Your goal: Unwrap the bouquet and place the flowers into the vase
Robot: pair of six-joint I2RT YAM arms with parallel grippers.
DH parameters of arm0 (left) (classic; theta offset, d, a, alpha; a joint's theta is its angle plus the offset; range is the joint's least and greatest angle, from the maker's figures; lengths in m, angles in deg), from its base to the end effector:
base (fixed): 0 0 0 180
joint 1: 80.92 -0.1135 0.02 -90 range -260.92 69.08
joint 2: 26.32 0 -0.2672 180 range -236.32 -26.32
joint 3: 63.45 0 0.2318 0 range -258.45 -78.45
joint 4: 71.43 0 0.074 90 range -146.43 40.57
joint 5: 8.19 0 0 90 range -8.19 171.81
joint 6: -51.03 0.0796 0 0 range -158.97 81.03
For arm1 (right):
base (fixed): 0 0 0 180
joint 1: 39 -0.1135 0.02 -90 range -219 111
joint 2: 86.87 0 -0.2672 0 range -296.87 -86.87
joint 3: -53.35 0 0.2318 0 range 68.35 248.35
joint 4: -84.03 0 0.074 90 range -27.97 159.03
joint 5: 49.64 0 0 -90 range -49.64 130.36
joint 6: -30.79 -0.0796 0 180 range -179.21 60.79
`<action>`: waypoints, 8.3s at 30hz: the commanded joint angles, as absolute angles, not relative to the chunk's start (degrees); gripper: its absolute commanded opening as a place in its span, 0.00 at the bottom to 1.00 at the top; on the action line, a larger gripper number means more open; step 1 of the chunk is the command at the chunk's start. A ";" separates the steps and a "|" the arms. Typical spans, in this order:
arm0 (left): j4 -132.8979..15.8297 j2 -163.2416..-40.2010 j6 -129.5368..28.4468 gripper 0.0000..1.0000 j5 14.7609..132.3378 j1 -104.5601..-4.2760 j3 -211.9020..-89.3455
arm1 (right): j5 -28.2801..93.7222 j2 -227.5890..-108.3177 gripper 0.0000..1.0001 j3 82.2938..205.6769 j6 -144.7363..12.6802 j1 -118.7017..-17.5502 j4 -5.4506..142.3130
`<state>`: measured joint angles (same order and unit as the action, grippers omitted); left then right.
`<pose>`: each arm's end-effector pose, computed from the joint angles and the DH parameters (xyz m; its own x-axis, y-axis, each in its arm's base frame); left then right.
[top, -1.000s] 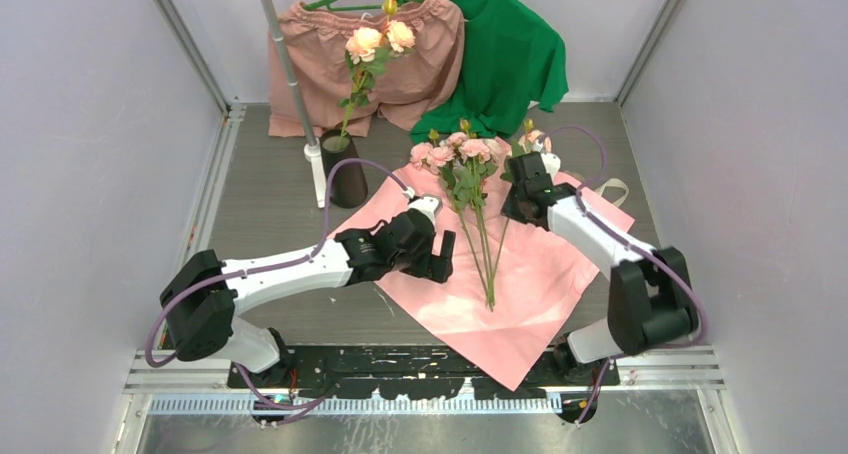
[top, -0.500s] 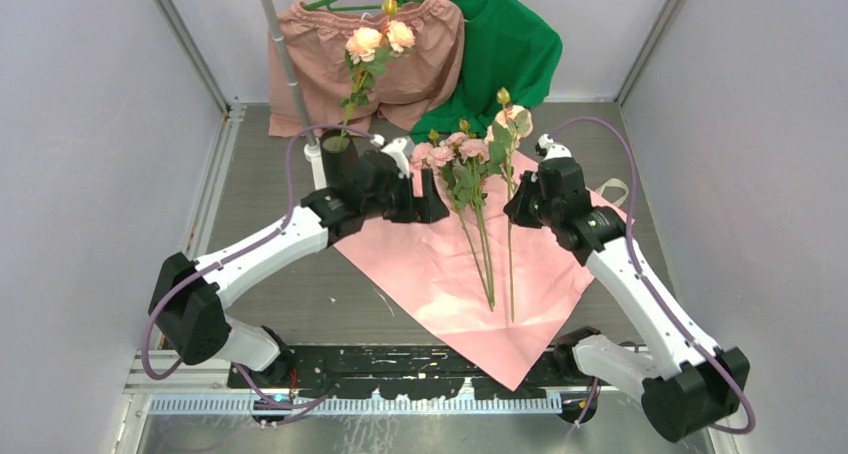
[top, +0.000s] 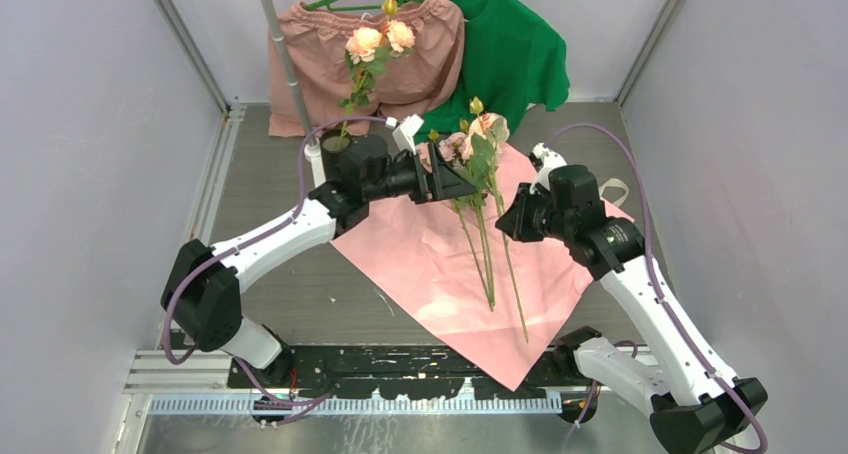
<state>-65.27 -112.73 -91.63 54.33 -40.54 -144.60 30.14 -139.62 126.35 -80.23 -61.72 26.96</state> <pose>0.2625 -0.2715 0.3303 -0.8224 -0.2265 -0.5219 0.4377 0.3342 -0.8347 0.1769 0.0894 0.3151 -0.6993 0.0899 -0.7091 -0.2788 0.8792 0.3864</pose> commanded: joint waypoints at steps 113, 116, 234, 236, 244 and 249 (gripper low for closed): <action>-58.69 -103.90 -43.62 0.00 109.48 -58.20 -164.34 | 42.32 -137.85 0.52 127.21 -77.33 -67.56 34.83; -59.04 -104.49 -45.78 0.00 108.59 -59.55 -161.70 | 42.38 -137.99 0.52 127.32 -77.31 -67.51 34.75; -53.70 -94.20 -77.71 0.88 65.53 -44.34 -136.14 | 40.10 -159.10 0.01 139.14 -81.97 -79.29 35.06; -55.96 -95.05 -79.95 0.88 61.78 -44.30 -137.22 | 42.70 -156.59 0.01 140.32 -81.94 -81.06 33.45; -66.54 -98.52 -86.38 0.84 56.30 -44.18 -139.97 | 43.98 -149.14 0.01 143.89 -81.92 -85.55 29.04; -71.91 -101.39 -89.85 0.83 53.94 -43.39 -141.14 | 44.30 -147.25 0.01 144.30 -82.05 -85.97 27.88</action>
<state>-62.80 -99.94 -85.82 57.80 -44.21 -137.92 43.32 -148.96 142.00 -82.81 -85.52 28.45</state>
